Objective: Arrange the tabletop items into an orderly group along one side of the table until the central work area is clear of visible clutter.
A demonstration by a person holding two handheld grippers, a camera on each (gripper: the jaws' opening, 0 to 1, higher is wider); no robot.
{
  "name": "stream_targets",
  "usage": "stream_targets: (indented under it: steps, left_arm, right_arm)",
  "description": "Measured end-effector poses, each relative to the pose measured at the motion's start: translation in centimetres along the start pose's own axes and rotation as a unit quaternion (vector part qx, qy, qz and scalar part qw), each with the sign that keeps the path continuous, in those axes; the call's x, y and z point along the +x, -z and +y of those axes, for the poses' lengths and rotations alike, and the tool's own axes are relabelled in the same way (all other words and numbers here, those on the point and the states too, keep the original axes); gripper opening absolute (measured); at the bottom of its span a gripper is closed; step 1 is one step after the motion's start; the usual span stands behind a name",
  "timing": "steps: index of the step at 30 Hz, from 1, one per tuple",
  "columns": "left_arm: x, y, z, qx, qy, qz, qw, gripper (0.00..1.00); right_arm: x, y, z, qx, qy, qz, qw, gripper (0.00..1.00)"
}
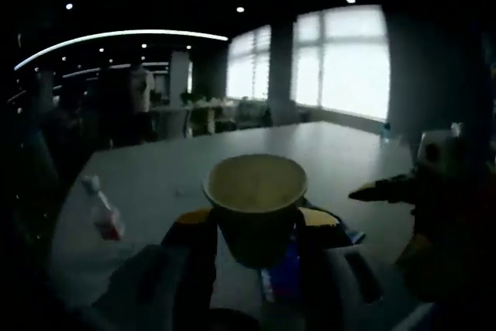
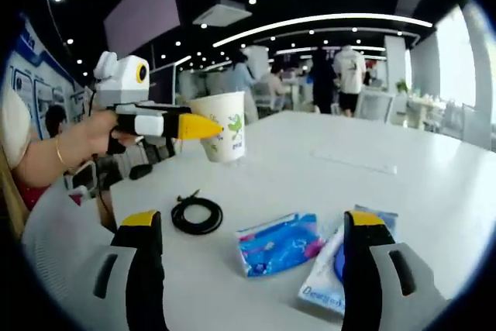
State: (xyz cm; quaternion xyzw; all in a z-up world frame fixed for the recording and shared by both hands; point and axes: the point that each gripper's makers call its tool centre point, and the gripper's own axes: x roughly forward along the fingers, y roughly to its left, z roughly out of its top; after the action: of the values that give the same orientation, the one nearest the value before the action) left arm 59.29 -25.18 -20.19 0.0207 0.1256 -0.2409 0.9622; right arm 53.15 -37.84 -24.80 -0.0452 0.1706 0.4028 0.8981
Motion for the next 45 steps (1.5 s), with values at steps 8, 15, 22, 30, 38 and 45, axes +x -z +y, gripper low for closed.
stream_targets:
  steps: [8, 15, 22, 30, 38, 45]
  left_arm:
    - [1.9, 0.3, 2.7, 0.001, -0.032, -0.001, 0.9995, 0.38]
    - [3.7, 0.6, 5.2, 0.003, -0.058, 0.000, 0.9983, 0.38]
    - [5.6, 1.4, 7.2, 0.001, -0.069, 0.004, 0.9976, 0.38]
    - [7.5, 3.3, 9.8, 0.002, -0.098, 0.018, 0.9950, 0.38]
    - [9.2, 5.3, 12.0, -0.015, -0.132, 0.024, 0.9908, 0.38]
    - [9.9, 7.0, 13.0, -0.031, -0.158, 0.025, 0.9867, 0.38]
  right_arm:
    - [-0.1, 0.6, -1.0, 0.004, 0.014, 0.010, 0.9998, 0.99]
    - [0.1, 1.3, -1.6, 0.016, 0.022, 0.022, 0.9994, 0.99]
    - [0.0, 1.9, -2.2, 0.026, 0.030, 0.032, 0.9987, 0.99]
    - [-0.1, 2.7, -3.0, 0.036, 0.042, 0.044, 0.9975, 0.99]
    - [-0.1, 3.6, -3.4, 0.044, 0.048, 0.061, 0.9960, 0.98]
    - [-0.3, 3.9, -3.5, 0.052, 0.052, 0.064, 0.9952, 0.98]
